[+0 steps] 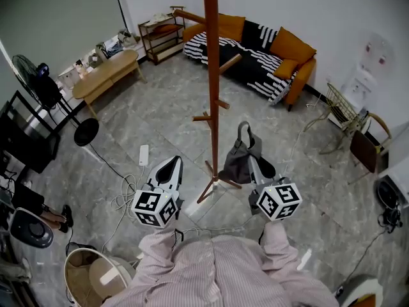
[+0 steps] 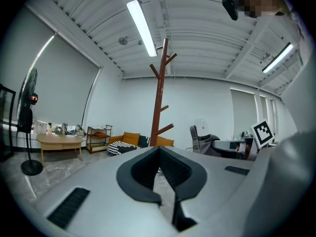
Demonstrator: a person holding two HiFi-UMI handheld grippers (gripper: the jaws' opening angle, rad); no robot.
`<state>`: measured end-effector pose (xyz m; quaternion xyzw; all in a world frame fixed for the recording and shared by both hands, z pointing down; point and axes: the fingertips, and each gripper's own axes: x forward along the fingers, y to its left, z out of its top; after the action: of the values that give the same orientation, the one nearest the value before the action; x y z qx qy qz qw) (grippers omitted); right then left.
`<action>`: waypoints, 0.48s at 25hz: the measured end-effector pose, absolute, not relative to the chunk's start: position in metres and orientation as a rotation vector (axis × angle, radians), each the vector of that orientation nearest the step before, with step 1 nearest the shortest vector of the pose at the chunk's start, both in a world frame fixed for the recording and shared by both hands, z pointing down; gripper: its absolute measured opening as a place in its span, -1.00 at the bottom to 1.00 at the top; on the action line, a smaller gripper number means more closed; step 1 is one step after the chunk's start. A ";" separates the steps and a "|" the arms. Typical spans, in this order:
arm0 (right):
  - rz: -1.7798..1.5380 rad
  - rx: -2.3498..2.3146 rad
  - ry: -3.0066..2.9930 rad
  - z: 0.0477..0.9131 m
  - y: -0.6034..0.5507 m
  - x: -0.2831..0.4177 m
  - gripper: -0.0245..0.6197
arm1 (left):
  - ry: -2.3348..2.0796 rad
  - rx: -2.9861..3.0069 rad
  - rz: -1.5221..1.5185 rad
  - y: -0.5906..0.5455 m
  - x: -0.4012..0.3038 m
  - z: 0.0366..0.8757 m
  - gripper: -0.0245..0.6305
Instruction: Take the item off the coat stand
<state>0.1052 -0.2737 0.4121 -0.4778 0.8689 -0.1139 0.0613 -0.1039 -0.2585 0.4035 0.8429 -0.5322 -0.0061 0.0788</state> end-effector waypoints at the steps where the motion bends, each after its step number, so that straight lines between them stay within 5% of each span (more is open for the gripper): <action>1: -0.343 -1.446 2.628 0.412 -0.274 0.106 -0.87 | -1.595 2.521 -0.019 -0.258 -0.104 0.404 -0.92; 12: -0.319 -1.458 2.646 0.412 -0.273 0.108 -0.87 | -1.607 2.506 -0.010 -0.258 -0.103 0.406 -0.92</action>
<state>0.1081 -0.2731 0.4120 -0.4794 0.8698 -0.1049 0.0517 -0.1032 -0.2577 0.4056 0.8389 -0.5379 -0.0033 0.0824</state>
